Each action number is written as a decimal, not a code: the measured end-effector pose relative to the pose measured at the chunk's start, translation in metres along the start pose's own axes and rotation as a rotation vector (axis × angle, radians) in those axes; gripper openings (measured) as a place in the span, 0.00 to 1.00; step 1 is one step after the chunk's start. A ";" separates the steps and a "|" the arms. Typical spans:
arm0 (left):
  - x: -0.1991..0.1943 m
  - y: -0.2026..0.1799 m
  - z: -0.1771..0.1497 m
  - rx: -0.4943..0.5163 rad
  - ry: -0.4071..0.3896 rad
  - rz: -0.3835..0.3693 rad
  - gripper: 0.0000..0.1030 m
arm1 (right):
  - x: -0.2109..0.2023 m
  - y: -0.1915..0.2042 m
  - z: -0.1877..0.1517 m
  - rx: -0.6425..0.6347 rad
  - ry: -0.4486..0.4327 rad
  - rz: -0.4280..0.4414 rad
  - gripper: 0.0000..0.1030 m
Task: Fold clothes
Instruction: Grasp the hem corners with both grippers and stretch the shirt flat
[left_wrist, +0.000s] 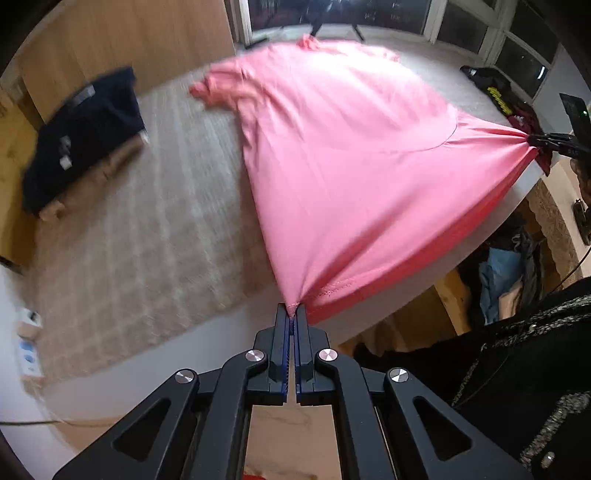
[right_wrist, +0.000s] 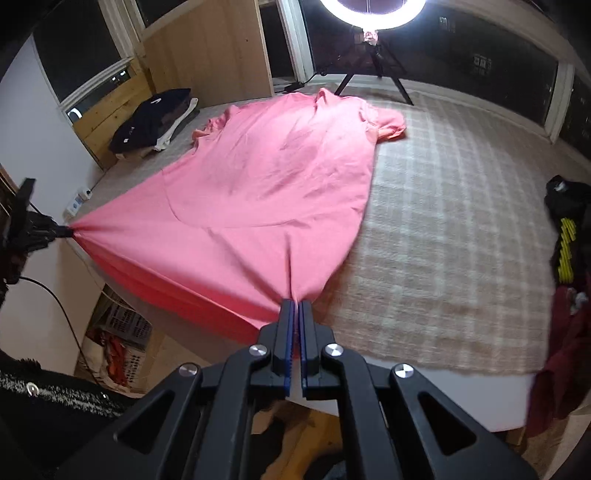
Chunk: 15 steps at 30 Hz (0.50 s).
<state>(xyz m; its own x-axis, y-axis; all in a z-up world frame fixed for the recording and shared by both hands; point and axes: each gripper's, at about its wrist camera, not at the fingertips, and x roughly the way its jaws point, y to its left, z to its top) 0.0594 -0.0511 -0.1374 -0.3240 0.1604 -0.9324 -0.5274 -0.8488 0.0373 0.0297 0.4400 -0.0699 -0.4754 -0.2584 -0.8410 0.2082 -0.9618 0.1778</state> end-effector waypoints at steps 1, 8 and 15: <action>-0.005 -0.003 -0.001 0.003 -0.007 -0.006 0.01 | -0.003 -0.001 -0.001 -0.003 0.007 -0.008 0.03; 0.056 -0.017 -0.031 -0.012 0.130 -0.103 0.01 | 0.037 -0.013 -0.030 0.037 0.146 -0.043 0.03; 0.074 -0.017 -0.038 -0.021 0.176 -0.112 0.01 | 0.059 -0.010 -0.037 0.025 0.252 -0.014 0.03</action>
<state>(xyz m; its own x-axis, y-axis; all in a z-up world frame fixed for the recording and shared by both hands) 0.0748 -0.0437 -0.2203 -0.1208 0.1653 -0.9788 -0.5349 -0.8415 -0.0761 0.0316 0.4374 -0.1402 -0.2493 -0.2170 -0.9438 0.1799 -0.9680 0.1750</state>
